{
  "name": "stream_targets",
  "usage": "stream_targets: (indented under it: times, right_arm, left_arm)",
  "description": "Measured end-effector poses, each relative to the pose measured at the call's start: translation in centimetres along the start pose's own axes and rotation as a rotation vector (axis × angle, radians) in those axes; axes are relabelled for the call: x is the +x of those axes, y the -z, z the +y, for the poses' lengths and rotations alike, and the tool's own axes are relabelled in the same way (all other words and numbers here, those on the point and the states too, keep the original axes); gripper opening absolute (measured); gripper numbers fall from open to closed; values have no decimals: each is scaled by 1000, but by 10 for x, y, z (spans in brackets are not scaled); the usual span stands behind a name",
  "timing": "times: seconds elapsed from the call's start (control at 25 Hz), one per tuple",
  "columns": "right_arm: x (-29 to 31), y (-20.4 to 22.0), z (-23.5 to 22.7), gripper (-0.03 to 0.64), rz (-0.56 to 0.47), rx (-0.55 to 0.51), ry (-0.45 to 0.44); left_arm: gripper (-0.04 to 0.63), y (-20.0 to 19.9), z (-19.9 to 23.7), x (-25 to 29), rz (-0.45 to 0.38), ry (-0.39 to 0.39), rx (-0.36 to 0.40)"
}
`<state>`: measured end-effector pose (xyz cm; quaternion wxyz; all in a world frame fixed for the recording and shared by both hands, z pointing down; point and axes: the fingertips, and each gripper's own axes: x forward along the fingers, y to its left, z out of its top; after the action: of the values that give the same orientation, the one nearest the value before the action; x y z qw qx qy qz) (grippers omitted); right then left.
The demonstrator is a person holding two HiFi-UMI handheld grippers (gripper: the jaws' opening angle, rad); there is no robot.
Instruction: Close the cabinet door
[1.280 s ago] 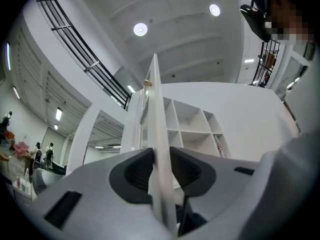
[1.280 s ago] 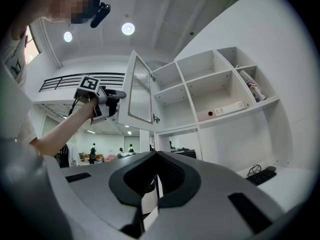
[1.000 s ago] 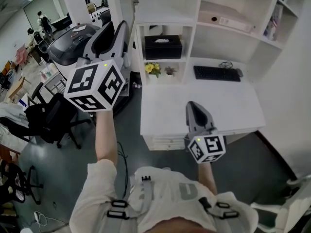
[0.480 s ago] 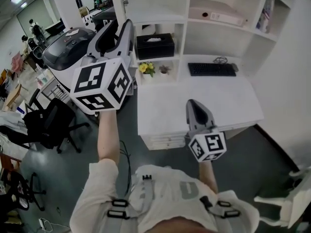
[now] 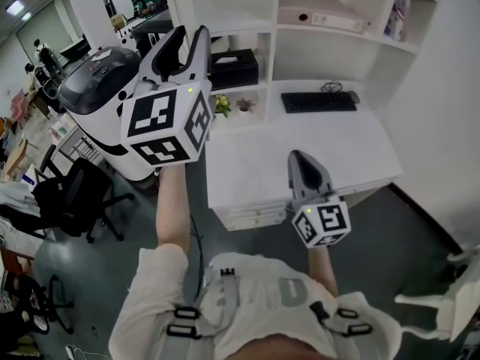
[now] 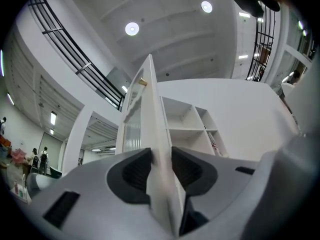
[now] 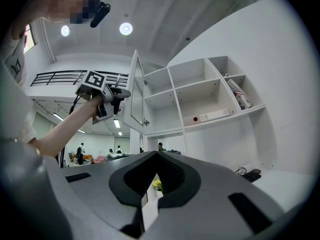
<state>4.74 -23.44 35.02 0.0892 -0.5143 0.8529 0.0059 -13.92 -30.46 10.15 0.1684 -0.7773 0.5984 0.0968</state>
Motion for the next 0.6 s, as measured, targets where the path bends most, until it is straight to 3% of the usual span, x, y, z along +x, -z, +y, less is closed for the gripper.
stream_targets:
  times: [0.6]
  right_arm:
    - [9, 5, -13, 2, -3, -6, 32]
  left_arm:
    - [127, 0, -19, 11, -18, -21, 17]
